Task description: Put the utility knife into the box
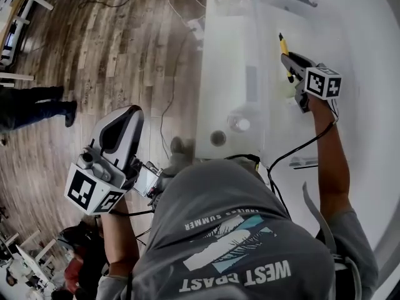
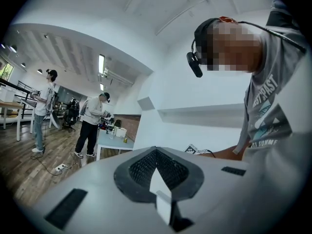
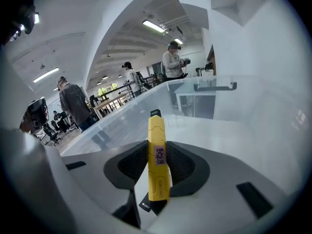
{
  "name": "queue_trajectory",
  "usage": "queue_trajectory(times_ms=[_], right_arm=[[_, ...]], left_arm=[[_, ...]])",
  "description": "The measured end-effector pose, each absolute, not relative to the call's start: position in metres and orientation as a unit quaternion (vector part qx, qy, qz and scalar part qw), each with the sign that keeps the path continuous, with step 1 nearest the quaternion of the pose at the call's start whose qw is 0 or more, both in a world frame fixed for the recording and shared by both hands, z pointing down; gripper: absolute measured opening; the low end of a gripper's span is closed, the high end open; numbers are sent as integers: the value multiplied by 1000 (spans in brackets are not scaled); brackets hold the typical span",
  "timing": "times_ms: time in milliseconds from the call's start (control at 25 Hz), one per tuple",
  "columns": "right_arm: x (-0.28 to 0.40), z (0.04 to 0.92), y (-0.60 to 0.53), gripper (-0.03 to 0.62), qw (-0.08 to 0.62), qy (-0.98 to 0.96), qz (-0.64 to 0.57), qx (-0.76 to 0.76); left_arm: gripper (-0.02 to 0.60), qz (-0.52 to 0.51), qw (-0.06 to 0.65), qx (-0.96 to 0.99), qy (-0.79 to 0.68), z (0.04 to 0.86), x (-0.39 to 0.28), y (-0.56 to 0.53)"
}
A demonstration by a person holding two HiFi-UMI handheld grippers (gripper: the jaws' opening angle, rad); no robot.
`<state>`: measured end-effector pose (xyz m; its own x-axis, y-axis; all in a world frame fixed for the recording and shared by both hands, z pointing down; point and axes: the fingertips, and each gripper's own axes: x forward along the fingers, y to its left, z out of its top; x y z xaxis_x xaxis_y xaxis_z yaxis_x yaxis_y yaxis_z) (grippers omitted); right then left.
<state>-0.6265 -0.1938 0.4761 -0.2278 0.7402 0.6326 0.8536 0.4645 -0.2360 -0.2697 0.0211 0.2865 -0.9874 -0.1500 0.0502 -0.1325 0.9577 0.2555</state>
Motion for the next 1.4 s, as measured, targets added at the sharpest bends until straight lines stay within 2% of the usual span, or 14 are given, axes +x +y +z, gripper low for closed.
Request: queue_trajectory(times_ms=[840, 1400], right_arm=[[-663, 684, -198, 123, 529, -718, -89, -443], [-625, 728, -218, 123, 580, -692, -96, -419]], left_arm=[[9, -126, 100, 55, -985, 313, -308, 18], [9, -125, 123, 58, -983, 319, -323, 14]])
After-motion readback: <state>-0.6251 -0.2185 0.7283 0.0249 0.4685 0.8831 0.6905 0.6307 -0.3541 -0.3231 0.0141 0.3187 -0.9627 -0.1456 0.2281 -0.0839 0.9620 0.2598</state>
